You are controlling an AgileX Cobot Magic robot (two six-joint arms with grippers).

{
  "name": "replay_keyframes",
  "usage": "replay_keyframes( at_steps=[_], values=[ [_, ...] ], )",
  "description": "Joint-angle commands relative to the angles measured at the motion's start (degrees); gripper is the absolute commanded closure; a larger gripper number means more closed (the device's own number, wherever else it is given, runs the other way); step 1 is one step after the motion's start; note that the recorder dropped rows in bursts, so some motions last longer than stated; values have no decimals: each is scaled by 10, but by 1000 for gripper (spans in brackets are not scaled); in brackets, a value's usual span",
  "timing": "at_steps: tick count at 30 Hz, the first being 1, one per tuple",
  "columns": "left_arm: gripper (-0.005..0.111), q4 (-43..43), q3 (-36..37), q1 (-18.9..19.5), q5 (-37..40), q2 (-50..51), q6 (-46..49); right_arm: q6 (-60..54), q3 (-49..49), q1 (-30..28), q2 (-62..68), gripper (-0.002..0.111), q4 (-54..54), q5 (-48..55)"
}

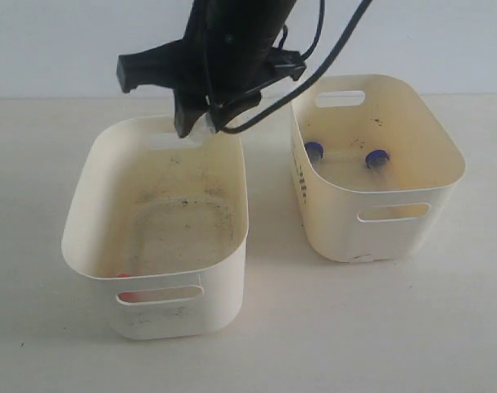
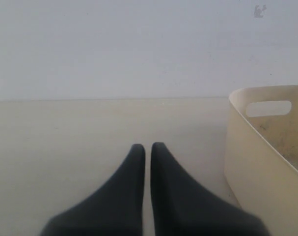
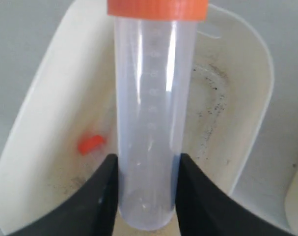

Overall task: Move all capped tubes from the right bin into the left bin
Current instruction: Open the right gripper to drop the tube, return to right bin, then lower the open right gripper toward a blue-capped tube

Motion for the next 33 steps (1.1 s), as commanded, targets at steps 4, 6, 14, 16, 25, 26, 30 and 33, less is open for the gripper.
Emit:
replay_keyframes(
  at_steps=[4,6,14,16,25,26,30,33],
  values=[
    [103,-1,-2,-1,-6,2,-2,-5,65,18,-4,47,5,-60],
    [103,-1,-2,-1,-6,2,-2,-8,70,18,2,42,5,-60],
    [103,-1,-2,-1,-6,2,-2,-23,36,4,5,45,-5,-41],
    [103,-1,-2,-1,-6,2,-2,-23,-8,-31,5,58,-15,0],
    [103,-1,-2,-1,-6,2,-2,-21,-45,-243,32,108,6,71],
    [103,-1,-2,-1,-6,2,-2,-47,-45,-260,45,108,35,92],
    [103,-1,-2,-1,-6,2,-2,-63,-45,-290,77,108,73,107],
    [103,-1,-2,-1,-6,2,-2,-68,-45,-295,95,108,76,107]
  ],
)
